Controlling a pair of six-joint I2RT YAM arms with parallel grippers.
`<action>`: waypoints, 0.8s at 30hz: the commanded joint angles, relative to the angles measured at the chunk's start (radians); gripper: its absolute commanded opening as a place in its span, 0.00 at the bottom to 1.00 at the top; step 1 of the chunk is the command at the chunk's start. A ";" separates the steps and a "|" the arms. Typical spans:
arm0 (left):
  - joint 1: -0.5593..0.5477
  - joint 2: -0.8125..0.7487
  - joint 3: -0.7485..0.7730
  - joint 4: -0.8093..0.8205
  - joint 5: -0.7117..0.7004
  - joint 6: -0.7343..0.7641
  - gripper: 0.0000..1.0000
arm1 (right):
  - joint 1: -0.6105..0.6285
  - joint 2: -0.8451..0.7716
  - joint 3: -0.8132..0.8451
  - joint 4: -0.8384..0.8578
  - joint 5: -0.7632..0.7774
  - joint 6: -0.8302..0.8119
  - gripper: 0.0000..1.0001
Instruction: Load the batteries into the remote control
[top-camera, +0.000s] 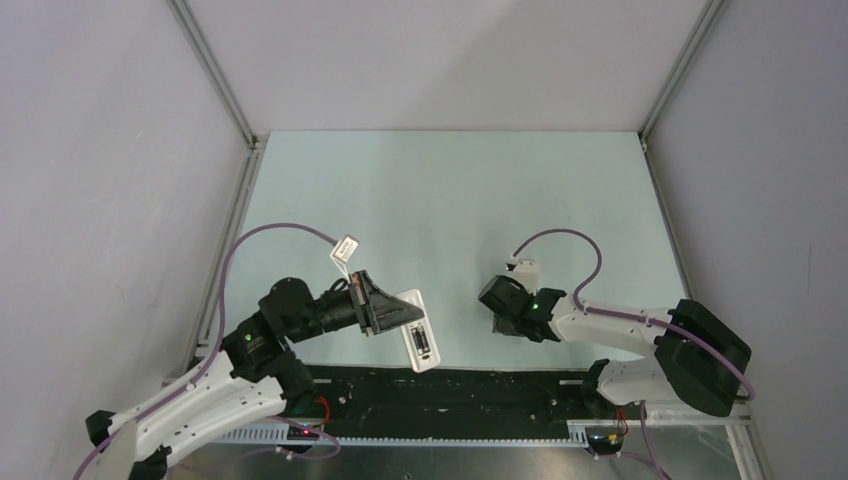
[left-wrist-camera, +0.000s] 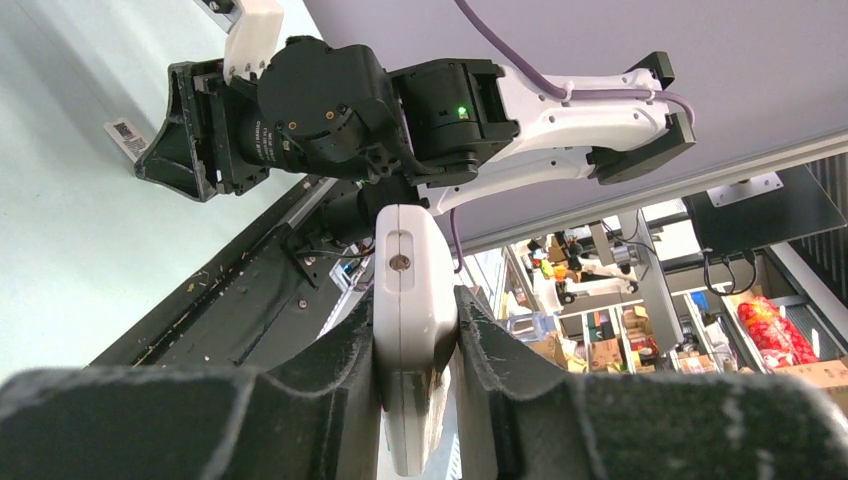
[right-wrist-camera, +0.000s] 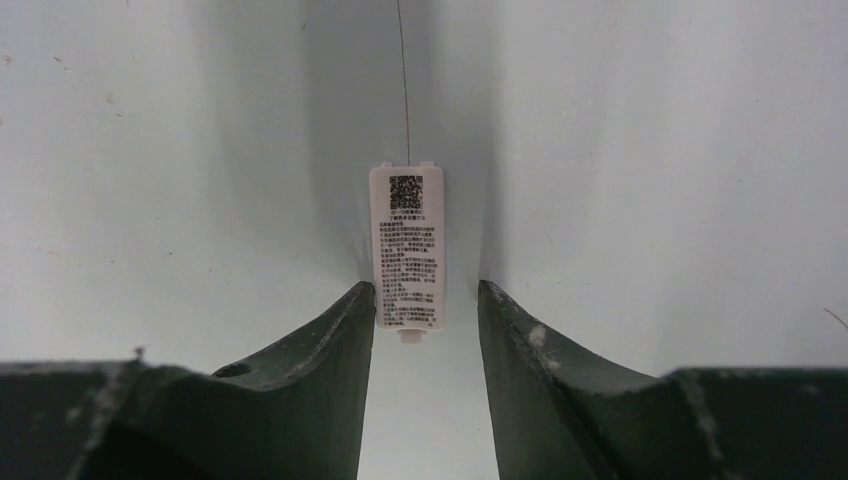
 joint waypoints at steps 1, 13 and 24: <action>-0.004 -0.021 0.025 0.041 0.003 0.005 0.00 | 0.006 0.045 0.023 0.002 0.019 -0.024 0.46; -0.002 -0.026 0.016 0.042 0.002 -0.003 0.00 | 0.068 0.152 0.097 -0.068 0.070 -0.016 0.36; -0.001 -0.036 0.001 0.043 -0.031 -0.026 0.00 | 0.115 0.064 0.105 -0.140 0.123 0.000 0.25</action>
